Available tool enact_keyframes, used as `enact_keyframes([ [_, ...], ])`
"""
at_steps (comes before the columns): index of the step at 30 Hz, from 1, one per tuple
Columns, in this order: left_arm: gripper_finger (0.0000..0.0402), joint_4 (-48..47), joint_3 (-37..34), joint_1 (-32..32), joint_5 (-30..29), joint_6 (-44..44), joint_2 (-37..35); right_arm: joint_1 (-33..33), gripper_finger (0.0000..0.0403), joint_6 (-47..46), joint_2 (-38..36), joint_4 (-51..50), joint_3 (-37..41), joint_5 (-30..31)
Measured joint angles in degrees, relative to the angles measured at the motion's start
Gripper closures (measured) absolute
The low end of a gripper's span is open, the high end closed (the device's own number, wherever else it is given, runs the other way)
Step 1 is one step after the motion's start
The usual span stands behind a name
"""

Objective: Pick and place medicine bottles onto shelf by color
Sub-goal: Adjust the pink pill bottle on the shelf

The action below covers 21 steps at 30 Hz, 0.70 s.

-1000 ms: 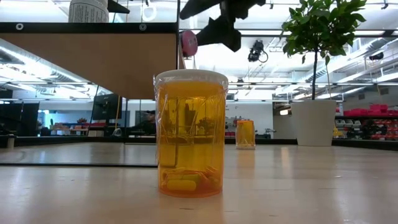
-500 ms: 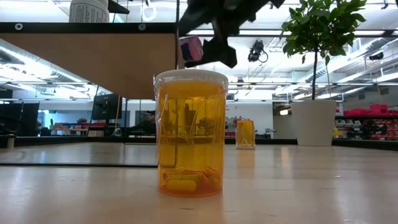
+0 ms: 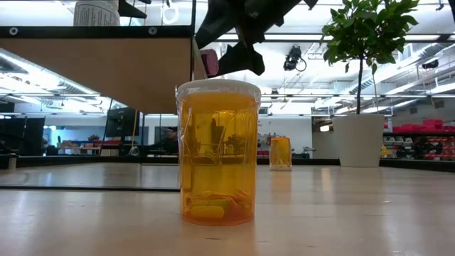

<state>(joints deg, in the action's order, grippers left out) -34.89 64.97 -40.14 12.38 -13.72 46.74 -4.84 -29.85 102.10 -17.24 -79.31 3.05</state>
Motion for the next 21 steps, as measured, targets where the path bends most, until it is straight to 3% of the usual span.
enact_keyframes([
  [7, 0.0193, 0.0, 0.0, 0.0, 0.0, 0.0, 0.0, -0.2, 0.0147, -0.1, 0.0, -0.9, 0.0, 0.0],
  [16, 0.0195, 0.0, 0.0, 0.0, 0.0, 0.0, 0.0, -0.2, 0.0221, 0.0, -0.1, -1.1, 0.0, 0.0],
  [21, 0.0193, 0.0, 0.0, 0.0, 0.0, 0.0, 0.0, -0.2, 0.0227, 0.0, -0.1, -1.0, 0.0, -0.1],
])
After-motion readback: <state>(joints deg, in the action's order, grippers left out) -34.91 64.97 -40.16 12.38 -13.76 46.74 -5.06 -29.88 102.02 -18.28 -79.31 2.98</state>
